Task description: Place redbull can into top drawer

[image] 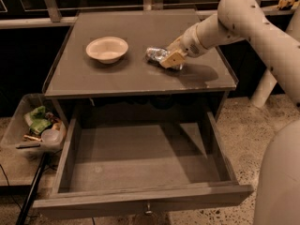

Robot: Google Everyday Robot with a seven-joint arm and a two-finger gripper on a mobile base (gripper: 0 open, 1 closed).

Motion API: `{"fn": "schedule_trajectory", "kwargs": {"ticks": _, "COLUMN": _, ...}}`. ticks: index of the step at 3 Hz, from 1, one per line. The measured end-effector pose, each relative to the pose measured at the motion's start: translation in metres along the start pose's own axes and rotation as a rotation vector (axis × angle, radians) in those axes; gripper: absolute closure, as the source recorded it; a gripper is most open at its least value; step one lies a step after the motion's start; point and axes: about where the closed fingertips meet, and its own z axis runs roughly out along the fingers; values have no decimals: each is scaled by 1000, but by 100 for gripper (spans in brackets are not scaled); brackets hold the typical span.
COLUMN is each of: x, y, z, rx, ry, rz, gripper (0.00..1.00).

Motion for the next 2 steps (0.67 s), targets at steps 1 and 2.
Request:
{"fn": "schedule_trajectory", "kwargs": {"ticks": 1, "x": 3, "y": 7, "z": -9, "rx": 2, "ry": 9, "rz": 8, "gripper": 100}}
{"fn": "schedule_trajectory", "kwargs": {"ticks": 2, "x": 0, "y": 18, "z": -33, "rx": 27, "ry": -17, "rz": 2, "gripper": 100}}
